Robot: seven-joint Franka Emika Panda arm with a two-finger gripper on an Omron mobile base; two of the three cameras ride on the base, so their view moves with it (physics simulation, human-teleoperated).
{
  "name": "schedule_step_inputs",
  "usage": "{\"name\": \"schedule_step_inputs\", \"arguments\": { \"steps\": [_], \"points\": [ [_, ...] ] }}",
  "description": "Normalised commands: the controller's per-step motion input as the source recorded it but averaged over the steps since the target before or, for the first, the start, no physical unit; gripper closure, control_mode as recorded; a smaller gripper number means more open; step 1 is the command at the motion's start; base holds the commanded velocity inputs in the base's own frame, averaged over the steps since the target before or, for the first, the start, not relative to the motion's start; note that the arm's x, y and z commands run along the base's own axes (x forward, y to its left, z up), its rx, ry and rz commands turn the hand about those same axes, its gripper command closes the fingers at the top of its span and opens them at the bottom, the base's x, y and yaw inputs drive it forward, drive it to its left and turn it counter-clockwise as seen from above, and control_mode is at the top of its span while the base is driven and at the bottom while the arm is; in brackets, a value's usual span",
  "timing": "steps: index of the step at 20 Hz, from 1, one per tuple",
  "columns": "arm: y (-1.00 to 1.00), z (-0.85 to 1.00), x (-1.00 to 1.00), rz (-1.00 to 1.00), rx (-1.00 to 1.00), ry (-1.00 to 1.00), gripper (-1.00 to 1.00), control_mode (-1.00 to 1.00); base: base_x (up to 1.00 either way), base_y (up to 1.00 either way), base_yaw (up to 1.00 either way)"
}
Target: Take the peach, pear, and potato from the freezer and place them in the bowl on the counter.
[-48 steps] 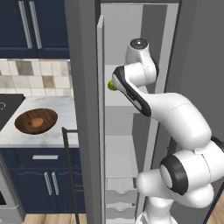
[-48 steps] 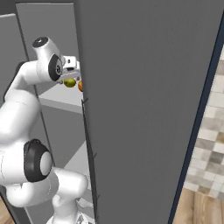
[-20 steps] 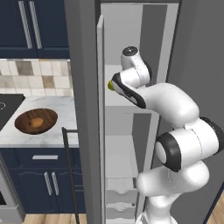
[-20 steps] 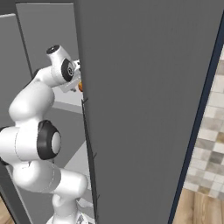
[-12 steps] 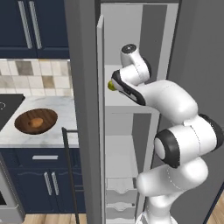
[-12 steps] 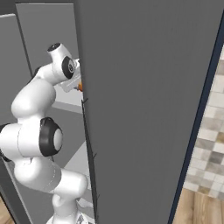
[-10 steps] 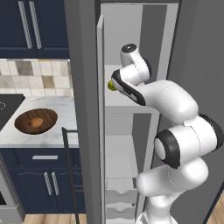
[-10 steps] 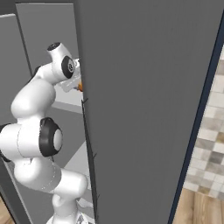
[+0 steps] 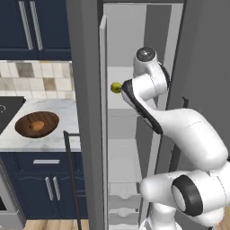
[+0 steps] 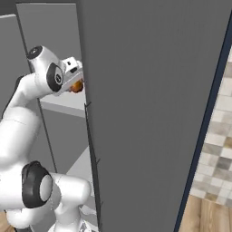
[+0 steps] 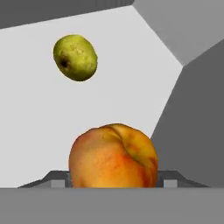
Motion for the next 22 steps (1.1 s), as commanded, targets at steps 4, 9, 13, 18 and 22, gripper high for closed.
{"name": "schedule_step_inputs", "arguments": {
  "steps": [4, 9, 13, 18, 22],
  "points": [
    [0.04, 0.25, -1.00, 0.00, 0.10, -0.29, 1.00, -1.00, 0.00, 0.00, 0.00],
    [-0.03, 0.04, -1.00, 0.00, 0.20, -0.08, 1.00, -1.00, 0.00, 0.00, 0.00],
    [-0.02, 0.43, -1.00, 0.03, 0.06, 0.03, 1.00, -1.00, 0.00, 0.00, 0.00],
    [0.00, -0.01, -1.00, 0.01, 0.00, 0.28, 1.00, -1.00, 0.00, 0.00, 0.00],
    [-0.07, -0.48, -1.00, 0.00, 0.00, 0.43, 1.00, -1.00, 0.00, 0.00, 0.00]
  ]
}}
